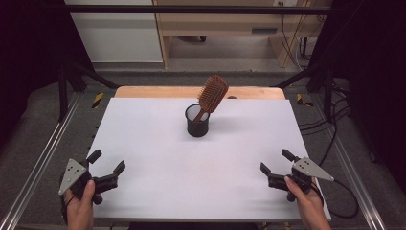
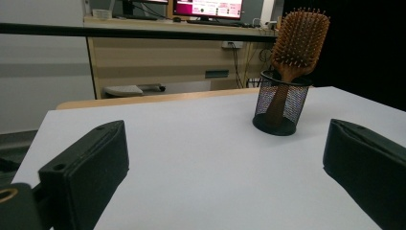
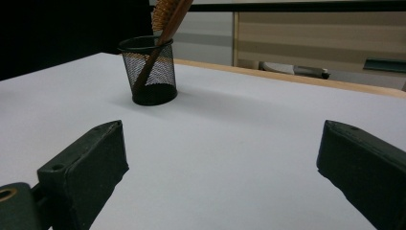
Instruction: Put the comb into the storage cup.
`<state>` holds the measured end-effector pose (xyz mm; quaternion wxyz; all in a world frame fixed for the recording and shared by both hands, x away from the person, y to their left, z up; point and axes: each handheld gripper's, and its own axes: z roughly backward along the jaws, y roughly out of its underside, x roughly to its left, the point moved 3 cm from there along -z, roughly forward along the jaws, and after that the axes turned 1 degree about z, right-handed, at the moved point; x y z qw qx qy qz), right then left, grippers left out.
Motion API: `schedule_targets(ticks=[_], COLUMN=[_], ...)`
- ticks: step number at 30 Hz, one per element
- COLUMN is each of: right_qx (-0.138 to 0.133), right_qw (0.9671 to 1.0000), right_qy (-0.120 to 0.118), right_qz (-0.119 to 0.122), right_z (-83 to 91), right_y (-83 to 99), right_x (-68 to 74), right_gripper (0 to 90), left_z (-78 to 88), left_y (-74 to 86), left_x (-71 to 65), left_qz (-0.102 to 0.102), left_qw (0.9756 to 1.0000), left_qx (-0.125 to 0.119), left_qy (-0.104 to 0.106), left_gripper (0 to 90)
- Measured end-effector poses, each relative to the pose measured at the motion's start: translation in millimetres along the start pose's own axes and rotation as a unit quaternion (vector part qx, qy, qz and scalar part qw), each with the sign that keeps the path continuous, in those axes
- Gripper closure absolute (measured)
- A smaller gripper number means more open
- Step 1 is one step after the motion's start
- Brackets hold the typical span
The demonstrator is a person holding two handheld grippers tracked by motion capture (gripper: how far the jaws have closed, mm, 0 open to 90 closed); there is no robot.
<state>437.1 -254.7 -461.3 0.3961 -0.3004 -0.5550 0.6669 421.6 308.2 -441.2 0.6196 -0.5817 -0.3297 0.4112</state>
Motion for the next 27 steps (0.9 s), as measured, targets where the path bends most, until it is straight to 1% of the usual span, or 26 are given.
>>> schedule_targets(ticks=[4,5,6,10,12,15,17,27], right_qx=[-0.004,-0.004,-0.003,-0.001,0.0,0.001,-0.004,-0.018], right_qw=[1.0,1.0,1.0,1.0,0.9999,0.9998,0.9997,0.9988], right_qy=[0.002,0.003,0.003,-0.002,-0.006,-0.012,-0.016,-0.038], right_qz=[0.001,-0.001,0.003,0.006,0.01,0.015,0.018,0.024], right_z=[-0.6,-1.1,-1.6,-4.6,-7.3,-12.1,-15.1,-27.7], right_y=[0.1,0.1,0.5,1.2,1.7,2.3,1.9,-2.7], right_x=[0.1,0.6,0.4,4.1,6.8,11.3,14.2,31.3], right_gripper=[3.4,3.4,3.4,3.4,3.5,3.5,3.5,3.3], left_z=[0.2,0.1,0.1,0.1,-0.1,0.2,-0.4,-1.2], left_y=[-0.6,-0.8,-1.0,-2.1,-2.6,-3.7,-3.7,-6.0], left_x=[-0.8,-1.0,-1.2,-2.0,-2.8,-3.2,-3.8,-6.3], left_qz=[-0.002,-0.002,-0.002,-0.002,-0.003,-0.005,-0.004,-0.011], left_qw=[1.0,1.0,1.0,1.0,0.9999,0.9999,0.9999,0.9997], left_qx=[-0.002,-0.002,-0.003,-0.006,-0.006,-0.009,-0.01,-0.013], left_qy=[0.002,0.003,0.003,0.007,0.012,0.009,0.013,0.018], left_gripper=[2.0,2.0,2.0,2.0,2.0,2.0,2.0,1.9])
